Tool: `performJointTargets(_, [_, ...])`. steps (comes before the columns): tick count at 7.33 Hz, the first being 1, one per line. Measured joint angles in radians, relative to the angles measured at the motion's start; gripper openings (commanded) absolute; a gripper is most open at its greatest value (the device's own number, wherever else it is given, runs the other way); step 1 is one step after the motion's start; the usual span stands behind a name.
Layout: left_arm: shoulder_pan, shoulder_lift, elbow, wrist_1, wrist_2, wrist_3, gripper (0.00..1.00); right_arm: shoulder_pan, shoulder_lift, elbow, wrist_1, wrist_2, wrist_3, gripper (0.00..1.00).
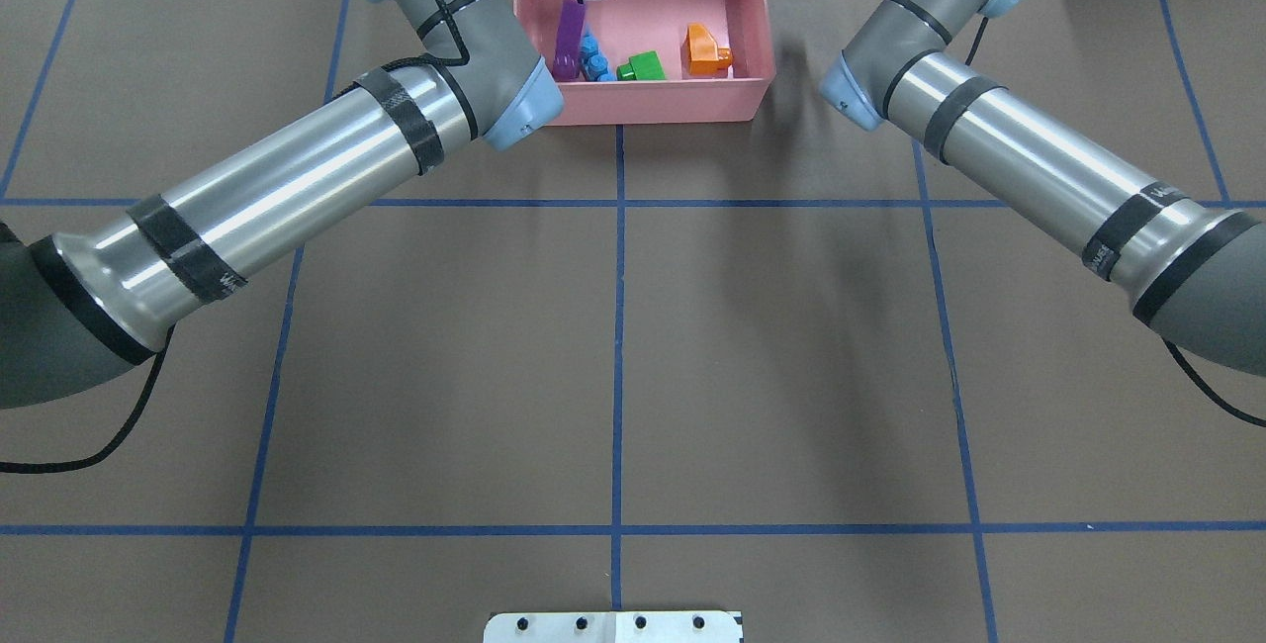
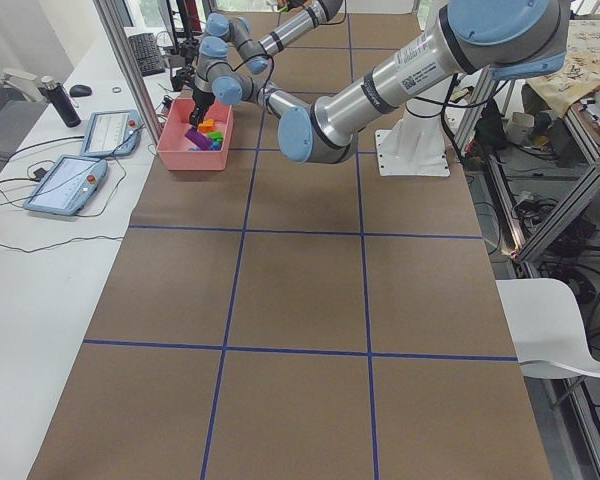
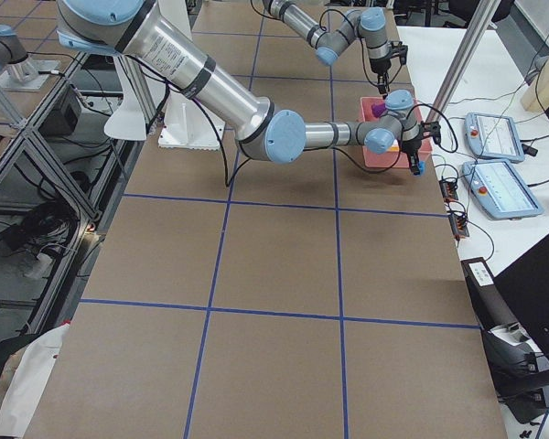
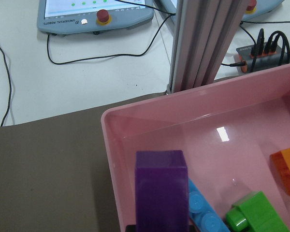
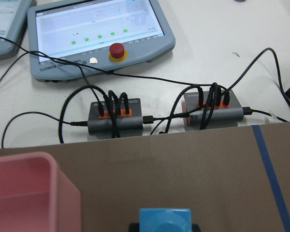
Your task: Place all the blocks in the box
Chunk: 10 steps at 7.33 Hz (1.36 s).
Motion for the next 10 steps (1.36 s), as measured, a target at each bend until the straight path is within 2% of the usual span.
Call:
performJointTargets(2, [-0.026,0.037,-0.079,0.021,-0.052,0.022,0.99,-0.001,0.041,0.100,-0.109,0.023,0.081,0.00])
performJointTargets(4, [-0.080,0.195,-0.271,0.072,-0.151,0.086,0.99,-0.054,0.054,0.170,-0.167,0.027,0.175,0.01])
performJointTargets(5, [-0.108,0.285,-0.362,0.088,-0.179,0.135,0.99,-0.085,0.054,0.185,-0.174,0.027,0.203,0.99])
performJointTargets(7, [-0.191,0.456,-0.511,0.134,-0.245,0.270,0.99,-0.132,0.019,0.245,-0.184,0.034,0.222,1.00])
performJointTargets(8, [-0.235,0.542,-0.572,0.158,-0.264,0.353,0.99,-0.140,-0.042,0.343,-0.220,0.057,0.220,1.00])
performJointTargets(10, [-0.299,0.716,-0.676,0.173,-0.290,0.493,0.99,-0.111,-0.184,0.614,-0.397,0.141,0.192,1.00])
